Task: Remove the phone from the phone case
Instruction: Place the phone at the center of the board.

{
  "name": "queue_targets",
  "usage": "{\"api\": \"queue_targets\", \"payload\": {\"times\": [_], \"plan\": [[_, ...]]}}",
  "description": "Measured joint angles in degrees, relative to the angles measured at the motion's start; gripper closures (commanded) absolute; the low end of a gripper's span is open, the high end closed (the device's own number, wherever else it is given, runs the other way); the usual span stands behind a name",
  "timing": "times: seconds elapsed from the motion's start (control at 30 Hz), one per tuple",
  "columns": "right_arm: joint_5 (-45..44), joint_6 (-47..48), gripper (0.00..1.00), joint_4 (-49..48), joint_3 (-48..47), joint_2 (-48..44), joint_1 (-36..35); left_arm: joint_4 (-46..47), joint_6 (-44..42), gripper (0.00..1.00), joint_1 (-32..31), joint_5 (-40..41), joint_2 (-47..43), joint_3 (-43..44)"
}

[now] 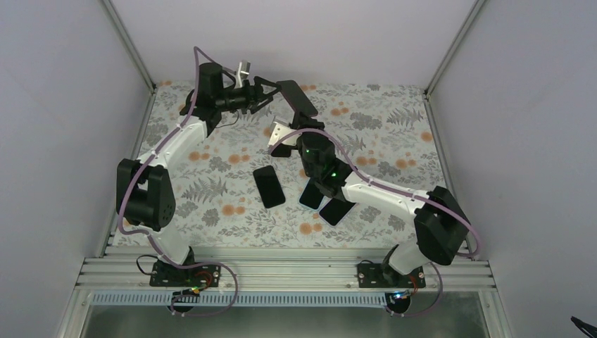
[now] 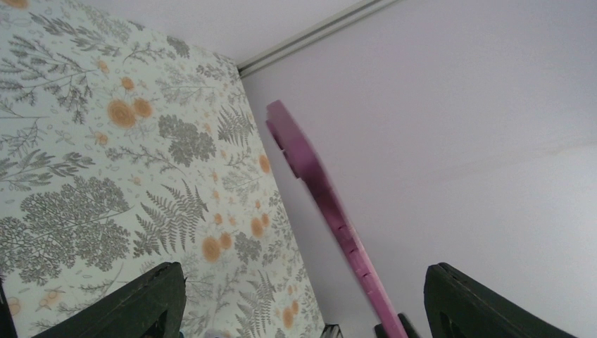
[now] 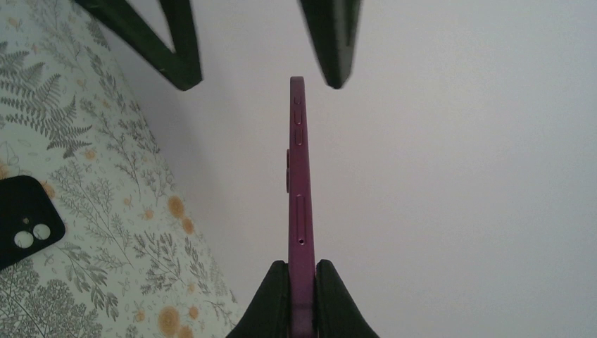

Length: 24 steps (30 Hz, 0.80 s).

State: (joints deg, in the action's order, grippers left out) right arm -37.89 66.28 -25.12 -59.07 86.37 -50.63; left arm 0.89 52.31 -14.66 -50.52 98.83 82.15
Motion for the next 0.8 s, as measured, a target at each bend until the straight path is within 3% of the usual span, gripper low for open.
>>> {"api": "queue_targets", "payload": {"times": [0.27, 0.8], "plan": [[-1.29, 4.90, 0.96, -5.73, 2.16, 0.70, -1.07, 2.47, 2.27, 0.27, -0.48, -0.92, 0.02, -2.38], [-2.95, 14.43, 0.96, -18.14, 8.26, 2.58, -4.02, 5.95, 5.97, 0.66, -1.66, -1.64, 0.28, -4.66]]}}
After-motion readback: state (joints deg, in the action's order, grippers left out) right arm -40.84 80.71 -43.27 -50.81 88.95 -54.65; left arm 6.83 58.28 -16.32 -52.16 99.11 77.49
